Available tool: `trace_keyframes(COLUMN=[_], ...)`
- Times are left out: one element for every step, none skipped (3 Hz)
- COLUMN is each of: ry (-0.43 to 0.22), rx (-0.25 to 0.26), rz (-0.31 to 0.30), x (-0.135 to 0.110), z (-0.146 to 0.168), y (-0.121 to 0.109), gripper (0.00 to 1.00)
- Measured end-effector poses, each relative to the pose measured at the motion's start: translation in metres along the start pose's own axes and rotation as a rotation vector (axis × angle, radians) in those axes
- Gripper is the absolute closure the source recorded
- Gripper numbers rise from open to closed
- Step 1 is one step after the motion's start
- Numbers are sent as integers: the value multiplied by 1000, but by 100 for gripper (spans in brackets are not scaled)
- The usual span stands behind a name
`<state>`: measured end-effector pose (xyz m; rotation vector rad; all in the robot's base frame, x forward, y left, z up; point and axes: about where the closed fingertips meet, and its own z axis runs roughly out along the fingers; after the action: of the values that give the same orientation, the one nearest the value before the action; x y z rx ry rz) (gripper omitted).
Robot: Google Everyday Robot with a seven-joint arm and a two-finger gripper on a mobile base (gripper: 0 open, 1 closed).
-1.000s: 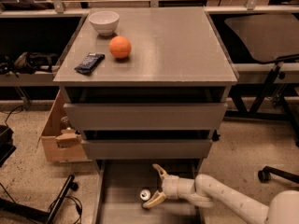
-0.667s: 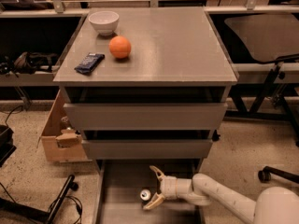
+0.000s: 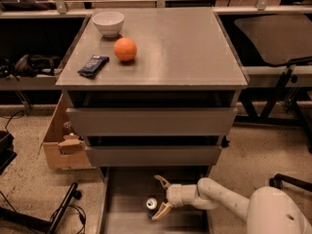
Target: Pick redbull can from bottom drawer and place on counter
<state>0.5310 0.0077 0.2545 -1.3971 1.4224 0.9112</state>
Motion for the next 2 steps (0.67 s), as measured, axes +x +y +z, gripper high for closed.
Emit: trace_keyframes(ry=[32, 39], rx=[-30, -49], rz=[27, 74], x=[26, 50], z=[7, 14], y=[10, 22], gripper=[0, 0])
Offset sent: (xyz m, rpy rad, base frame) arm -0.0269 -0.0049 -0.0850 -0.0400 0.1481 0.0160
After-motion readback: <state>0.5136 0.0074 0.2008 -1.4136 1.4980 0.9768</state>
